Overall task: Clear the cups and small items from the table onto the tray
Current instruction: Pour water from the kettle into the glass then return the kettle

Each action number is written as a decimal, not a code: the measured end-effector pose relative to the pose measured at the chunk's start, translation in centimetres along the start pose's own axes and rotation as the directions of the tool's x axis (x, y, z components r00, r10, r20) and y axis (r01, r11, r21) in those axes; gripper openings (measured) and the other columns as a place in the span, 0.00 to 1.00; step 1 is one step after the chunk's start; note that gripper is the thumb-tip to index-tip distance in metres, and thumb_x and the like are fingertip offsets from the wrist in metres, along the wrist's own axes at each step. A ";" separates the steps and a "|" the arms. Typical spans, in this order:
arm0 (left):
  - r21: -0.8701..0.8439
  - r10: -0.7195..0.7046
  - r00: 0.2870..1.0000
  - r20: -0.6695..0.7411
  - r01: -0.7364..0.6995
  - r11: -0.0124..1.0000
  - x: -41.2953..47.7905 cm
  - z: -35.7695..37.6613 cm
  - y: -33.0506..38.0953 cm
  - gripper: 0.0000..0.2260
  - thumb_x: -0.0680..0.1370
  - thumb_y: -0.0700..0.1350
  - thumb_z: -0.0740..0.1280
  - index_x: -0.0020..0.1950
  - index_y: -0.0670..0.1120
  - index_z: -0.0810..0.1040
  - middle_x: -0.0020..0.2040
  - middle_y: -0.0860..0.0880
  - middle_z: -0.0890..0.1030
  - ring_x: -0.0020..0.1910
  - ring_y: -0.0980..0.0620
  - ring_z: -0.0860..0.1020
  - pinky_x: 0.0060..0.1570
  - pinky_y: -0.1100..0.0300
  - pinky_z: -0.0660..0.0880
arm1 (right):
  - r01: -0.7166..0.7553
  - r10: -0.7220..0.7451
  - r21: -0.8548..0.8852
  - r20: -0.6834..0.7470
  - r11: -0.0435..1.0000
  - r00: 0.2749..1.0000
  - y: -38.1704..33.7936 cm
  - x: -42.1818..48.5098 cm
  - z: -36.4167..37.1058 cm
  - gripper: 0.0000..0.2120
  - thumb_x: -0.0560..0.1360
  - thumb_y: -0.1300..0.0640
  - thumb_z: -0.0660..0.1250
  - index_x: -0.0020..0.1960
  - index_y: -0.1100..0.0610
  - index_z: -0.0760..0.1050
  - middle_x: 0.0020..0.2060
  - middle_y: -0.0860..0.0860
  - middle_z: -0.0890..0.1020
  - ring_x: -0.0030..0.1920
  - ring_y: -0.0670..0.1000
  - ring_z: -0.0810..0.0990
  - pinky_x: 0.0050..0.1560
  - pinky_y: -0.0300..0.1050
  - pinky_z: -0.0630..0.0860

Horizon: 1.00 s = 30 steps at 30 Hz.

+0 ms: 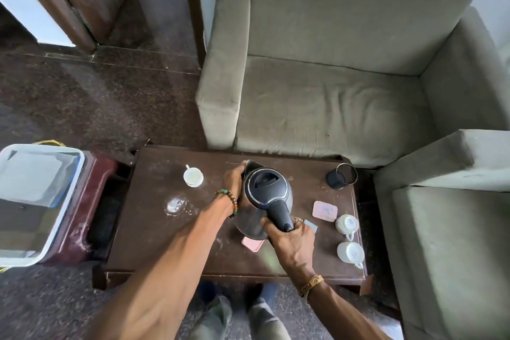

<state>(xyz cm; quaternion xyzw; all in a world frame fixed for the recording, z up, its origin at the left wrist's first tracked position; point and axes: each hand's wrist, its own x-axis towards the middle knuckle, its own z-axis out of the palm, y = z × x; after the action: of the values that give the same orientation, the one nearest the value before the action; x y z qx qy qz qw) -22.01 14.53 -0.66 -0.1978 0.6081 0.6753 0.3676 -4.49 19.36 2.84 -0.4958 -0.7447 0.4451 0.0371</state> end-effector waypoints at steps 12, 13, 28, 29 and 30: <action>0.051 -0.139 0.990 -0.022 0.139 0.989 6.4 1.1 -4.6 0.23 0.68 0.58 0.67 0.49 0.39 0.84 0.49 0.39 0.84 0.48 0.43 0.82 0.55 0.47 0.78 | -0.151 0.122 0.057 0.348 0.987 0.929 2.7 6.2 0.1 0.46 0.63 0.15 0.57 0.26 0.61 0.71 0.25 0.61 0.78 0.26 0.52 0.74 0.42 0.57 0.79; 0.060 -0.129 0.991 -0.025 0.130 0.990 6.6 1.1 -4.7 0.25 0.67 0.59 0.66 0.50 0.39 0.84 0.49 0.39 0.84 0.48 0.42 0.82 0.55 0.48 0.78 | -0.191 0.167 0.024 0.387 0.981 0.907 2.4 6.8 -0.1 0.48 0.61 0.13 0.55 0.25 0.62 0.72 0.27 0.64 0.80 0.26 0.53 0.76 0.43 0.55 0.79; 0.265 0.075 0.997 -0.036 -0.063 0.962 6.6 2.1 -2.8 0.14 0.80 0.45 0.63 0.49 0.34 0.81 0.42 0.43 0.78 0.41 0.50 0.74 0.29 0.71 0.69 | -0.647 0.477 -0.039 0.710 0.761 0.518 -1.6 10.9 0.1 0.54 0.60 0.14 0.54 0.47 0.66 0.79 0.43 0.66 0.79 0.41 0.61 0.79 0.42 0.49 0.79; 0.282 0.084 0.996 -0.025 -0.073 0.957 6.6 2.0 -2.8 0.15 0.81 0.45 0.63 0.49 0.33 0.81 0.42 0.42 0.78 0.41 0.50 0.73 0.29 0.71 0.68 | -0.668 0.489 -0.027 0.704 0.743 0.515 -1.5 10.9 0.4 0.54 0.60 0.14 0.56 0.48 0.66 0.79 0.43 0.65 0.79 0.41 0.61 0.78 0.41 0.49 0.79; 0.291 0.088 0.996 -0.017 -0.079 0.953 6.5 2.0 -2.8 0.16 0.81 0.45 0.62 0.48 0.32 0.80 0.42 0.42 0.77 0.42 0.50 0.73 0.29 0.71 0.68 | -0.680 0.503 -0.025 0.694 0.733 0.516 -1.4 11.0 0.7 0.53 0.59 0.15 0.59 0.48 0.65 0.79 0.42 0.65 0.79 0.40 0.61 0.79 0.39 0.49 0.79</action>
<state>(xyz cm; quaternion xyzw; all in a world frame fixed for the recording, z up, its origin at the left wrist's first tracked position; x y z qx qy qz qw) -23.86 18.11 -6.85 -0.1259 0.7138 0.5907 0.3546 -11.38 27.30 -0.86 -0.5213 -0.4283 0.6647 -0.3208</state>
